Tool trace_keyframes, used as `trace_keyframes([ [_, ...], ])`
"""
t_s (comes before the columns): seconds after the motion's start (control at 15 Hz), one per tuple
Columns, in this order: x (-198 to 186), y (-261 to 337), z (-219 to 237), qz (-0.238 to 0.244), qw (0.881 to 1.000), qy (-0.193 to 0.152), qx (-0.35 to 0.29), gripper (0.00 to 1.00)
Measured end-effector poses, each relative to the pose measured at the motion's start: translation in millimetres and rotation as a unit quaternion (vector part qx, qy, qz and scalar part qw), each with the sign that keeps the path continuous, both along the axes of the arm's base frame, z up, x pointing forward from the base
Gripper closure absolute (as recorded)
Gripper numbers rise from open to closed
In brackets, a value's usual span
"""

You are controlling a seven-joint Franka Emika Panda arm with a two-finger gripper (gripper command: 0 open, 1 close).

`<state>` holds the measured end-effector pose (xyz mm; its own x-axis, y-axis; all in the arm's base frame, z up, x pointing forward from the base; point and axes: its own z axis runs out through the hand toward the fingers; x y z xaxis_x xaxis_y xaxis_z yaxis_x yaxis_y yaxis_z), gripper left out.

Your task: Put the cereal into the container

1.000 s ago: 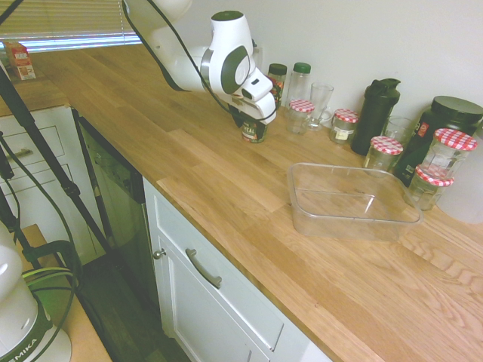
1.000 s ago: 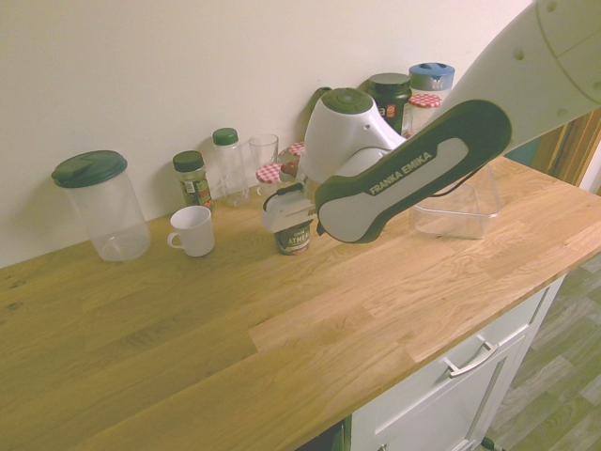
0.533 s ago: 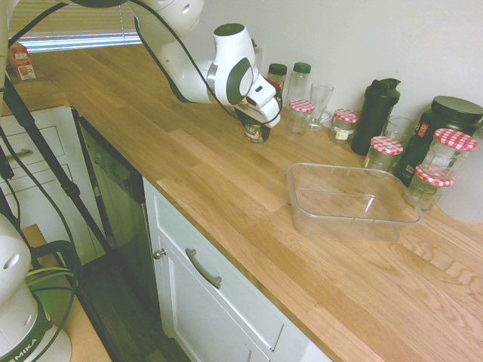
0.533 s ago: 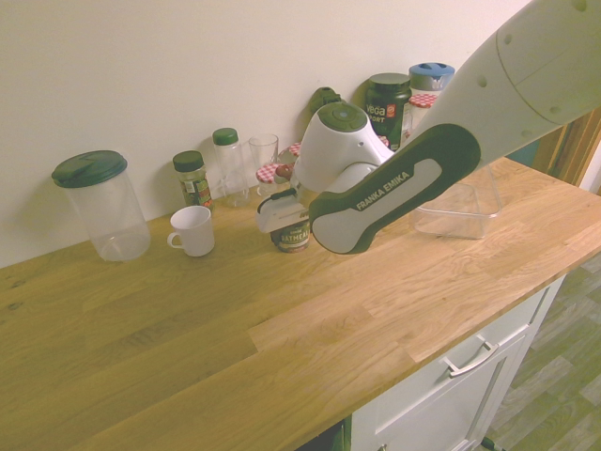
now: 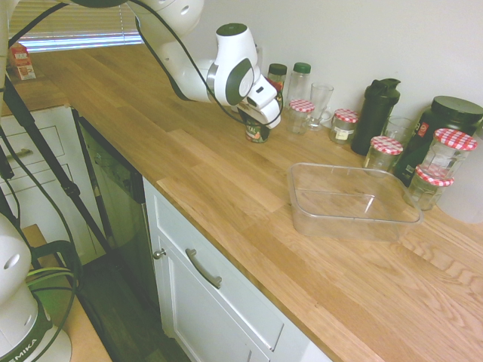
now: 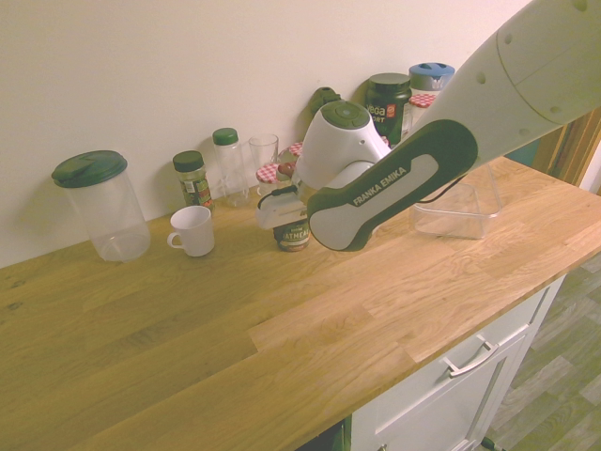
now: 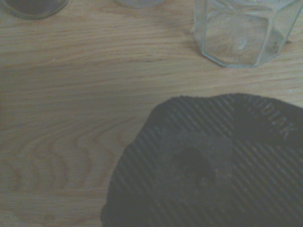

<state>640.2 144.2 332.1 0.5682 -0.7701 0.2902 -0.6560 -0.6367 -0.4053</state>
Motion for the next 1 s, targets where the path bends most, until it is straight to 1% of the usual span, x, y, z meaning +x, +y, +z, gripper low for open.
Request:
trace_keyframes([
  [0.13,0.1,-1.2,3.2,0.0,1.0,-0.001,0.003,1.0],
  [0.27,0.5,-9.7,24.0,-0.004,1.0,-0.015,0.002,1.0],
  [0.4,-0.7,-32.3,62.9,-0.014,0.999,-0.032,-0.011,1.0],
  [0.53,-7.2,-65.3,111.2,-0.027,0.998,-0.048,-0.041,1.0],
  [0.67,-21.7,-108.1,161.2,-0.051,0.993,-0.06,-0.083,1.0],
  [0.8,-43.3,-152.8,192.8,-0.082,0.989,-0.06,-0.11,1.0],
  [0.87,-54.9,-175.5,198.0,-0.099,0.987,-0.058,-0.113,1.0],
  [1.0,-79.2,-219.2,189.9,-0.134,0.983,-0.043,-0.114,1.0],
])
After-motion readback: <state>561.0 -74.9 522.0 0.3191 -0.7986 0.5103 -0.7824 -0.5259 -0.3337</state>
